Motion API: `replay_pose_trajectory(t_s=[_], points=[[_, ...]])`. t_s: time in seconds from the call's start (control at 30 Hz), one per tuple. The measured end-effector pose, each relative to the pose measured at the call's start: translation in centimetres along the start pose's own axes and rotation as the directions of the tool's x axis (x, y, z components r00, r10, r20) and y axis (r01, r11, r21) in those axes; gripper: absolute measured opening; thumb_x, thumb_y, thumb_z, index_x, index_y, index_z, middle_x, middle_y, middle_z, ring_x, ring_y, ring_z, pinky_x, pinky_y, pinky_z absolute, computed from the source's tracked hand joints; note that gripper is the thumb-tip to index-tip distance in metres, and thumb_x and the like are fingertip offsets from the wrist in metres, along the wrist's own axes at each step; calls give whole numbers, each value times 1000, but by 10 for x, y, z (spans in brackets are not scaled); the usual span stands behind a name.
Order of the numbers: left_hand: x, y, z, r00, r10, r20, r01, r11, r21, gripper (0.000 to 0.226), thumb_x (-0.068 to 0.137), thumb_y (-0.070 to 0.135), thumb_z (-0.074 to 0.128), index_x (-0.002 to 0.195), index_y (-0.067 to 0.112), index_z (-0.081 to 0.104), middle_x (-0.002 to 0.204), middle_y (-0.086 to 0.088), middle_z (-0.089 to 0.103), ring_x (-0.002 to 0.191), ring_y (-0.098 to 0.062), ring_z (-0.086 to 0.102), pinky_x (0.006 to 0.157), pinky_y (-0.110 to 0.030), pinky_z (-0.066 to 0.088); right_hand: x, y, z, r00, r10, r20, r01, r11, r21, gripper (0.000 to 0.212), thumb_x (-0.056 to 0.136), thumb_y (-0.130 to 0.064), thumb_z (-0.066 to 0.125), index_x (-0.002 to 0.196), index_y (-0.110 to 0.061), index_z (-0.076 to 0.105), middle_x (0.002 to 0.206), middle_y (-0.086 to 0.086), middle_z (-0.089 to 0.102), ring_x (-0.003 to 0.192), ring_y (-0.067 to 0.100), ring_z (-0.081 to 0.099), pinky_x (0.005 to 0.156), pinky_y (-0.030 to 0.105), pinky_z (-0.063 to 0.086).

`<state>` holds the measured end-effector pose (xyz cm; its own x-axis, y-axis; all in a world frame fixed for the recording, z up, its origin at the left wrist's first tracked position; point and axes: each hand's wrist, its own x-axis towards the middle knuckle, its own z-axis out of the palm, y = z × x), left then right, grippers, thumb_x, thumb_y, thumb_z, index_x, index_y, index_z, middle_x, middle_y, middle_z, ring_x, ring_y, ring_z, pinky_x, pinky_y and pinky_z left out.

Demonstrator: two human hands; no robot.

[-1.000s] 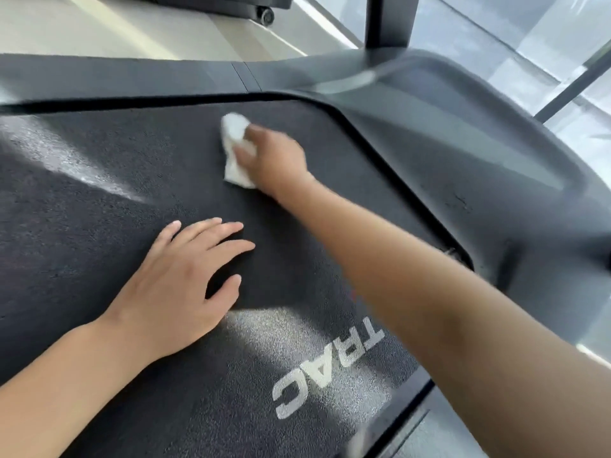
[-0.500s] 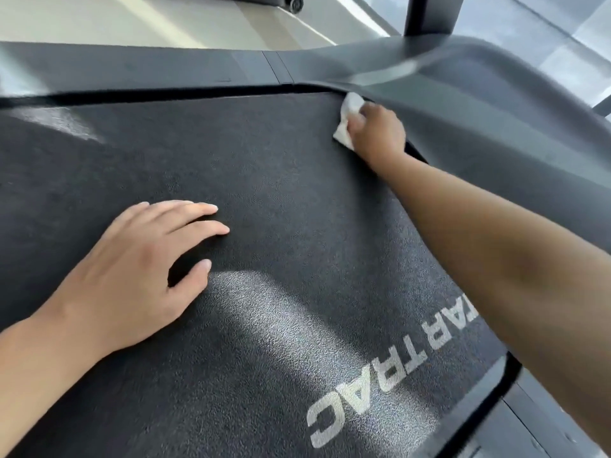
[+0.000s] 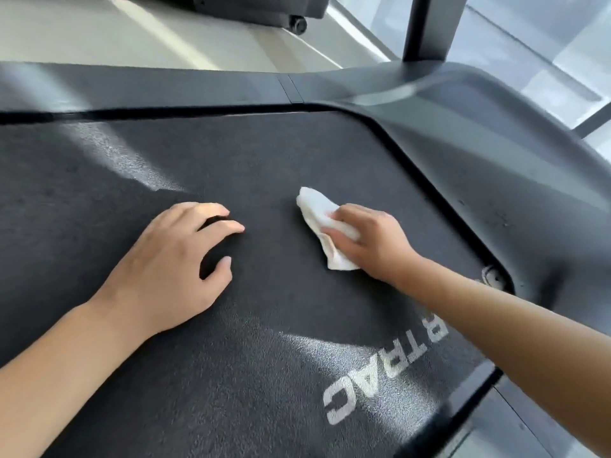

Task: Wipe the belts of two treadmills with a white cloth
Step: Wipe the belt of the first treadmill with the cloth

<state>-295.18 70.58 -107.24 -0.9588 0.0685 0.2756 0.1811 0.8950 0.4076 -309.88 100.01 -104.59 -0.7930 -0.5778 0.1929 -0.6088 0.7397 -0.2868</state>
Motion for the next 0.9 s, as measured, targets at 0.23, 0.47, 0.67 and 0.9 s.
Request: replay_pose_trajectory(t_s=[0.23,0.47,0.67,0.9], points=[[12,30,18,997,-8,81,2,998,67,57,91,45,37,138,27,65,150,3,56,143,-27,47,119,-63,31,-32,28,-23,839,497,-222,-521,851,-62,27,92,-46,57,96,-19,60,77,-3,62,80,26,61,70,39,48],[17,46,29,995,2,102,-1,1000,-7,60,91,51,35,142,34,62,158,10,49,152,-19,36,127,-56,18,-116,-93,-10,945,-296,141,261,939,225,23,99,-38,64,106,-17,68,85,-7,52,74,17,50,64,31,40],[20,51,30,997,-12,81,11,1000,14,55,91,48,38,138,36,64,154,11,54,148,-20,42,125,-54,20,-80,58,-38,960,232,-158,-250,963,-105,27,95,-46,63,108,-23,61,86,-14,53,85,25,62,69,31,38],[21,53,34,1000,-9,-12,9,1000,29,50,88,43,46,131,31,70,147,5,60,141,-24,50,122,-54,28,-88,29,-45,923,356,-145,-377,914,-153,26,96,-45,56,92,-21,49,78,-7,53,76,23,57,66,36,38]])
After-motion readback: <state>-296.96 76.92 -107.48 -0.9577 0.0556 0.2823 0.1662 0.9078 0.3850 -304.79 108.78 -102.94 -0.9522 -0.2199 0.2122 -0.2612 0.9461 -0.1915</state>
